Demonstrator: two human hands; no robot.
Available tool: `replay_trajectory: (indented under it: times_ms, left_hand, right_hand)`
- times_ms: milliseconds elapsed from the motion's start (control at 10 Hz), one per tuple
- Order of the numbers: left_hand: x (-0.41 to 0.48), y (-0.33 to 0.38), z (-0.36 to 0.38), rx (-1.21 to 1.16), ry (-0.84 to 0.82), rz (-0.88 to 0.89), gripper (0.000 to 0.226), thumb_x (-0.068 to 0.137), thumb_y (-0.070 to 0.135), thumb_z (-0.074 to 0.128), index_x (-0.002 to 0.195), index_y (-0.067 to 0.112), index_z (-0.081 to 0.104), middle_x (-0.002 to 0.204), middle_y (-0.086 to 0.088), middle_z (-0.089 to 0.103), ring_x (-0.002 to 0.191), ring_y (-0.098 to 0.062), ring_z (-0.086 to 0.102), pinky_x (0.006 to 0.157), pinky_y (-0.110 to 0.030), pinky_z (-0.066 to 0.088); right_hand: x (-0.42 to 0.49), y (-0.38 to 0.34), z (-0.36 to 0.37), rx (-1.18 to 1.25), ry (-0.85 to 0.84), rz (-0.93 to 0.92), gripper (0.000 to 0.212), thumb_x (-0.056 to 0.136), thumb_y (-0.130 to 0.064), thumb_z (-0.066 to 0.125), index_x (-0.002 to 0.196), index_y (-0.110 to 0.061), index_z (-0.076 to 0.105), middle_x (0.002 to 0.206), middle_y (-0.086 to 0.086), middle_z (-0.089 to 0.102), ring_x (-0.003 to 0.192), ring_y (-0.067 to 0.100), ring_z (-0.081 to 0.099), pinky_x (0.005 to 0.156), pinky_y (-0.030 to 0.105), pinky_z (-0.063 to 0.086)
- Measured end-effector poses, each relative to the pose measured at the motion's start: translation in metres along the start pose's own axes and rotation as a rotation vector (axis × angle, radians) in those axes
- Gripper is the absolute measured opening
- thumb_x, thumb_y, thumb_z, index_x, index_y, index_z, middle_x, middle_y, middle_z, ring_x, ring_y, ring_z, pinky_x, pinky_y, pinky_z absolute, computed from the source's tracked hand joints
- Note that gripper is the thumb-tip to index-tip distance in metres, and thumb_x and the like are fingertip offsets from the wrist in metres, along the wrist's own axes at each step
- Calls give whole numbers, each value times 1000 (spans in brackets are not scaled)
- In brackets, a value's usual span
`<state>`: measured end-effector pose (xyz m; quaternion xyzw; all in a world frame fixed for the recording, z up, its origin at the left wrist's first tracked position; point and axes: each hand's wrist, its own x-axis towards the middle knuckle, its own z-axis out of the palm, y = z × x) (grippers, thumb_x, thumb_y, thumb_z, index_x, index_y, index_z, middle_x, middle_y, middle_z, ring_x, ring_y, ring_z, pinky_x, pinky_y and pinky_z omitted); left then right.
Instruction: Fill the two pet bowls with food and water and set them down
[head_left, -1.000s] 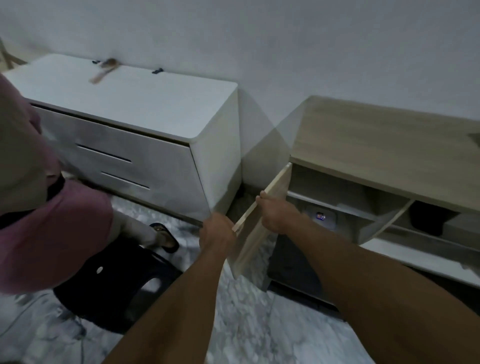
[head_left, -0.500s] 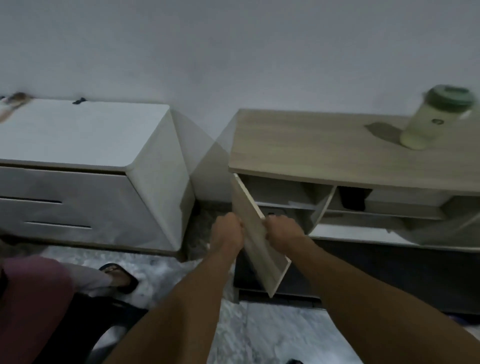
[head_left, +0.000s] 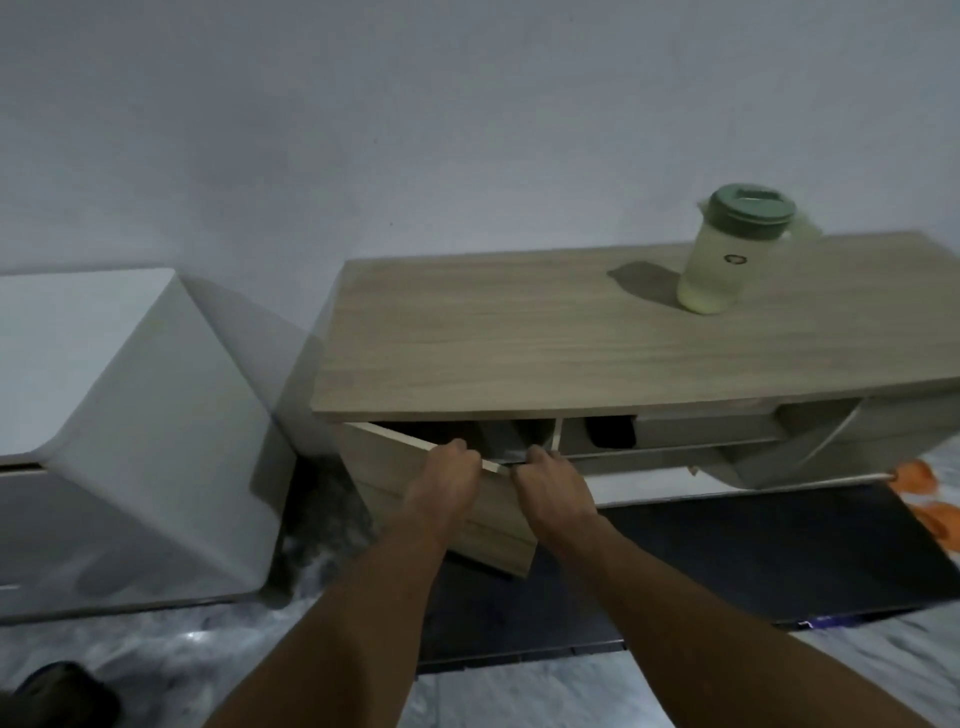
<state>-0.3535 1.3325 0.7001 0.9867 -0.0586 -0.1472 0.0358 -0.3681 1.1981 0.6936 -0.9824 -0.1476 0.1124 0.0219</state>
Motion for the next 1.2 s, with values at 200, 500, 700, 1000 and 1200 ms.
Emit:
replay_trajectory:
  times_ms: [200, 500, 700, 1000, 1200]
  left_hand:
    - [35, 10, -2, 145, -8, 28, 28, 95, 5, 50, 122, 3, 59, 121, -15, 52, 111, -34, 57, 91, -41, 50]
    - [54, 13, -20, 222, 34, 71, 32, 99, 7, 39, 128, 5, 52, 127, -18, 53, 119, -36, 53, 92, -44, 46]
    - [57, 8, -19, 270, 49, 114, 32, 98, 4, 39, 127, 5, 52, 127, -16, 54, 118, -35, 54, 94, -43, 46]
    - [57, -5, -22, 174, 50, 161, 33, 98, 5, 38, 127, 5, 54, 124, -18, 55, 118, -37, 53, 94, -43, 45]
    - [11, -31, -34, 15, -97, 26, 39, 102, 8, 37, 141, 5, 42, 142, -20, 42, 133, -36, 41, 106, -43, 39]
  right_hand:
    - [33, 23, -18, -59, -23, -47, 26, 94, -4, 53, 120, -4, 59, 122, 16, 56, 111, 32, 57, 90, 40, 48]
    - [65, 39, -28, -100, 10, -115, 27, 95, -3, 49, 120, -4, 59, 119, 18, 59, 111, 35, 58, 89, 42, 48]
    - [74, 38, -28, -122, 25, -94, 32, 93, 1, 48, 124, -4, 55, 122, 17, 57, 113, 35, 57, 90, 42, 48]
    - [76, 26, -29, -107, 8, 10, 36, 90, 5, 53, 124, -6, 54, 123, 17, 57, 115, 34, 56, 92, 41, 49]
    - [63, 27, -53, -14, 28, 128, 9, 95, -7, 47, 97, -7, 55, 105, 17, 64, 95, 35, 63, 76, 39, 49]
